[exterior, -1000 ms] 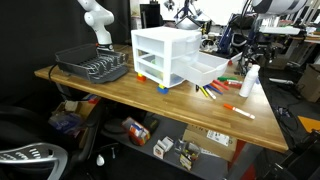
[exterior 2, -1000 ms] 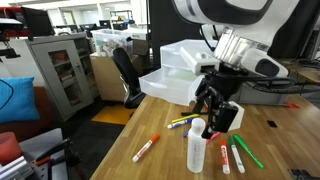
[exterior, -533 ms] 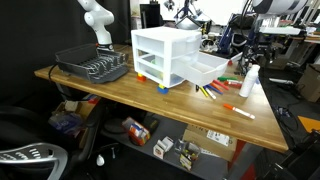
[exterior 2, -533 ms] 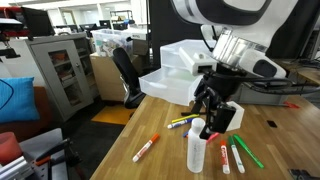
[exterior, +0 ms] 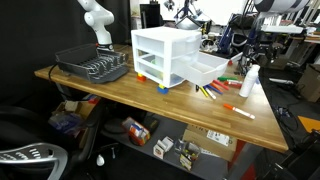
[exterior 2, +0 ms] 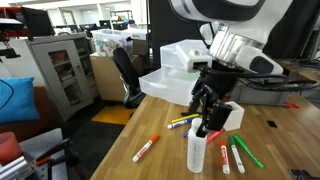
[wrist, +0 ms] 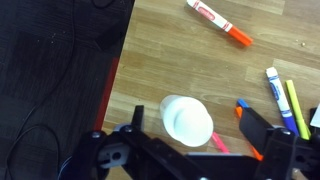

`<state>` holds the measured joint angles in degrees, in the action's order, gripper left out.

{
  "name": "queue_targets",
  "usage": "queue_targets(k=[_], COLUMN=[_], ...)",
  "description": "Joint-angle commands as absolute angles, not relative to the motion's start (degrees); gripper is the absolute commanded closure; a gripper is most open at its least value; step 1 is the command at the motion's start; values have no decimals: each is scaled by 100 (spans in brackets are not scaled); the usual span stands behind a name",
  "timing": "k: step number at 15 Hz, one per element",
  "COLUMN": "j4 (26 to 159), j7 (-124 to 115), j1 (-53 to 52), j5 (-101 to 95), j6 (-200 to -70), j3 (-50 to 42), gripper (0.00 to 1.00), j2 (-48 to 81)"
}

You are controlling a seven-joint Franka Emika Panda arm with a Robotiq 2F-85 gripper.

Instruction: Remove the lid from the spray bottle and put it on the table

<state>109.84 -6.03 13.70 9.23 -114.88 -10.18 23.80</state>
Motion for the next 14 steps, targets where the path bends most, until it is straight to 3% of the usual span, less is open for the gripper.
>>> queue_targets(k=[1, 3, 6, 14], j4=[11147, 11164, 11192, 11237], j7=[-666, -659, -672, -721], j1=[1343, 1345, 1336, 1313], j5=[984, 987, 969, 935], j6=[-11644, -11647, -11673, -11786], j3=[-1030, -1030, -1036, -1046], gripper=[1, 0, 27, 84], j2=[2308, 2315, 2305, 2278])
